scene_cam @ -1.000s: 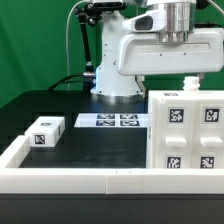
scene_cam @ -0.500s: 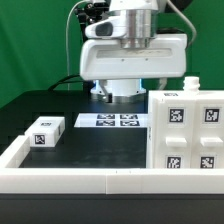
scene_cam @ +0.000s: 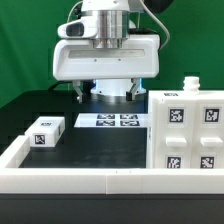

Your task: Assemble cabinet

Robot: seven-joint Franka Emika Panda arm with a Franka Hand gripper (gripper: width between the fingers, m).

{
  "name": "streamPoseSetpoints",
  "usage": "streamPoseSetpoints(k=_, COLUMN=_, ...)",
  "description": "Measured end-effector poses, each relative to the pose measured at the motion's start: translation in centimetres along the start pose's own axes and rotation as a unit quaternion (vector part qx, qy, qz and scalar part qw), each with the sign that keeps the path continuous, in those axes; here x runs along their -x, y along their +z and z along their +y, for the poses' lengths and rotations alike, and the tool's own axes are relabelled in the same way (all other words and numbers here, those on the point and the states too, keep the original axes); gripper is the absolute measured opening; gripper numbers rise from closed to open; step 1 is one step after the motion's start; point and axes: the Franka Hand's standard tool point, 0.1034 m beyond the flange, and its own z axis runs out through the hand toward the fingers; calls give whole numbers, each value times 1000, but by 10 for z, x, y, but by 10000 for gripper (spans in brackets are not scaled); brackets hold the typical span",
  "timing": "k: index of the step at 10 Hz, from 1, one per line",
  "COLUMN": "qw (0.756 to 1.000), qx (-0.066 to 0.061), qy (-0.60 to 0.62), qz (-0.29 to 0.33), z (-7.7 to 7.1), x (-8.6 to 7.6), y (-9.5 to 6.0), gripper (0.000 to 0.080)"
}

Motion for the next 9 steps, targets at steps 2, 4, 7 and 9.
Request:
streamPoseSetpoints(k=2, qw=1000, qx=5, qy=29, qz=-11, z=46, x=21, y=7, gripper=797)
streamPoseSetpoints(k=4, qw=999, qx=10, qy=48, qz=-19, z=72, x=34, y=13, gripper=797)
streamPoseSetpoints(k=7, qw=998, qx=15, qy=49, qz=-22, z=96, x=44, y=14, gripper=797)
streamPoseSetpoints(k=9, qw=999, qx=19, qy=44, qz=-24, z=116, x=51, y=16, gripper=797)
